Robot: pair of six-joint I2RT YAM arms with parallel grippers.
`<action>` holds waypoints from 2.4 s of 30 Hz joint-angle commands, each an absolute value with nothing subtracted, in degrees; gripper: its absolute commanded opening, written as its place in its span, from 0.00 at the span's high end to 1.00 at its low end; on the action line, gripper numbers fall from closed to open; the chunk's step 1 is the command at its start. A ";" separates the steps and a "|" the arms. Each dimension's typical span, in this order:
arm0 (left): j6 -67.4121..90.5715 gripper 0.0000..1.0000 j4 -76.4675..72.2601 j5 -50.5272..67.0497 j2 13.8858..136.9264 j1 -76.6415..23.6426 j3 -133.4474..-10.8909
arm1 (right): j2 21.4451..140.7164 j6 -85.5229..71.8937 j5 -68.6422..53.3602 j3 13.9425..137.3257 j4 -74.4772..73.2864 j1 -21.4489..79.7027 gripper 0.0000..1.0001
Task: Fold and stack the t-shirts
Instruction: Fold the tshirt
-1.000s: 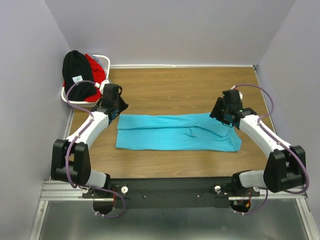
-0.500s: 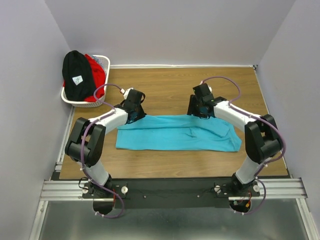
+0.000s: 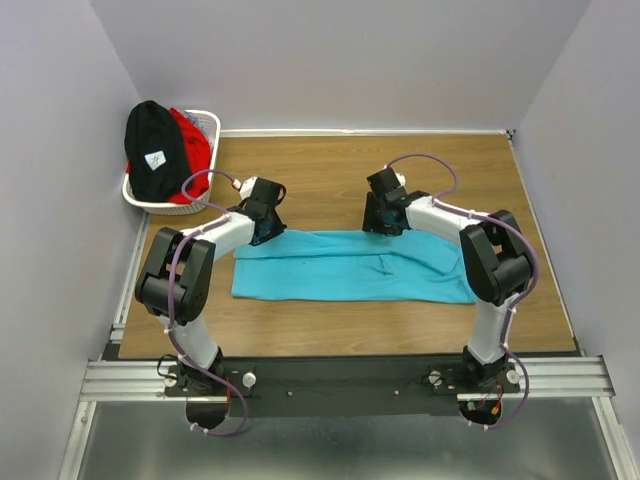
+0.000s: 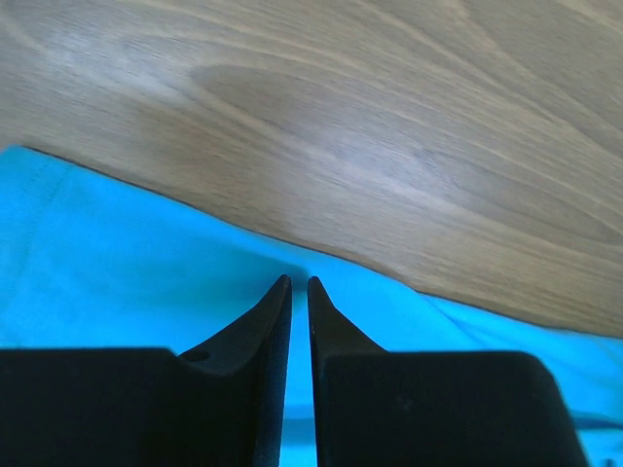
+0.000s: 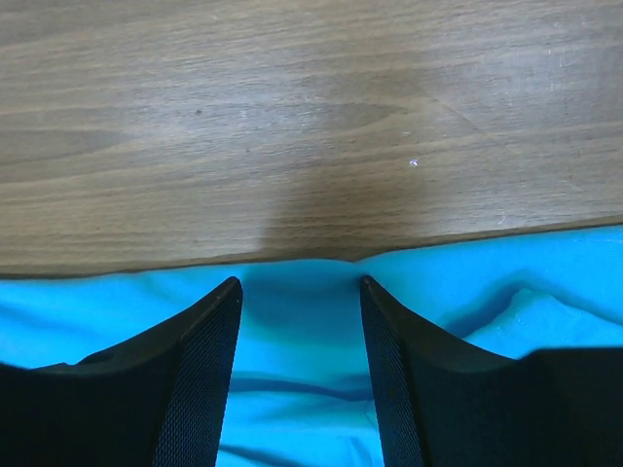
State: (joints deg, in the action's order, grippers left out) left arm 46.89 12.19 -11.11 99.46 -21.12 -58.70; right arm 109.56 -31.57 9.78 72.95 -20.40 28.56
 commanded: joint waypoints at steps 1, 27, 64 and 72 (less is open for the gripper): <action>48.34 0.81 12.22 -11.87 100.98 -19.07 -57.05 | 112.58 -32.70 14.75 72.86 -19.86 29.00 0.41; 40.87 0.81 11.77 -6.15 103.36 -12.30 -66.08 | 116.28 -29.18 9.75 81.12 -20.04 23.99 0.36; 54.05 0.78 16.52 -12.30 86.39 -22.59 -47.46 | 108.98 -26.72 10.81 72.68 -20.74 14.68 0.44; 53.18 0.78 16.53 -12.83 90.17 -21.27 -48.08 | 108.37 -27.07 9.93 71.19 -20.66 14.68 0.50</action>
